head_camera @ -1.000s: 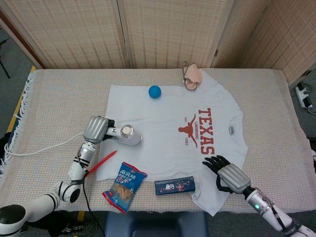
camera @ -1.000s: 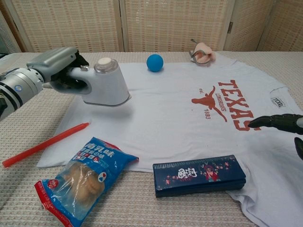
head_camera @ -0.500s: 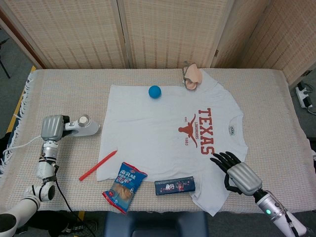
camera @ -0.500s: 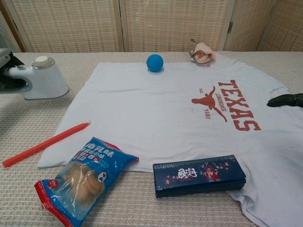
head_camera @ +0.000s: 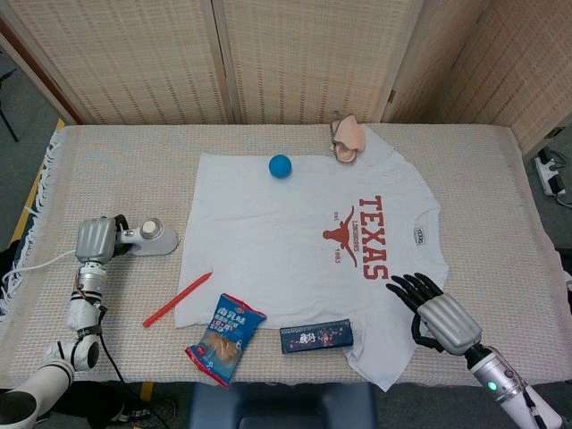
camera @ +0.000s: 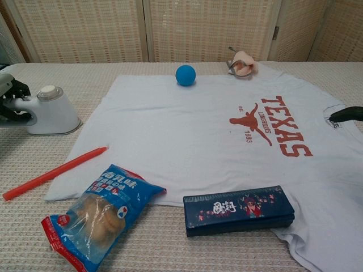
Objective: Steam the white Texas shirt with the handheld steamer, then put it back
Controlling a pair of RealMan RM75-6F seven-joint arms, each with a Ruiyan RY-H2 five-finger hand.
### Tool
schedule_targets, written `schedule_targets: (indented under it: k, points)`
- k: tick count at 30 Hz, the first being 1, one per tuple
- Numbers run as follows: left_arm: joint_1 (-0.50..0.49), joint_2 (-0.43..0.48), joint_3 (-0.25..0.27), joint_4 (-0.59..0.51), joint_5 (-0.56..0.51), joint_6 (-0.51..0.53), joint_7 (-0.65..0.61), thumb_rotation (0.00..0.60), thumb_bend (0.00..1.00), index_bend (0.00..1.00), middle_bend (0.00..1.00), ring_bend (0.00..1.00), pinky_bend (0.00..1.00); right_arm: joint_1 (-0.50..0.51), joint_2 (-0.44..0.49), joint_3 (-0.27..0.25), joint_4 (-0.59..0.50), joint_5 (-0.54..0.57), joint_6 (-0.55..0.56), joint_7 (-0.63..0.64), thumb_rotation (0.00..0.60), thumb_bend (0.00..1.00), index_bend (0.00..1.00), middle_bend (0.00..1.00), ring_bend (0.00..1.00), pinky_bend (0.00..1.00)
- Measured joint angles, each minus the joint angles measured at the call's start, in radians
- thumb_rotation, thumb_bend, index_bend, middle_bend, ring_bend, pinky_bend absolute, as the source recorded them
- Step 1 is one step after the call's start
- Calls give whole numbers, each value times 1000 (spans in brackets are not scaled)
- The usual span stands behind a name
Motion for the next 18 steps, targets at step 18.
schedule_targets:
  k: [18]
  points:
    - [98,282,-65,-513,-131,14,178,600,94,83,93,43,125,-19,24,25,-1,5,31,16,381,681,0,34,0,0]
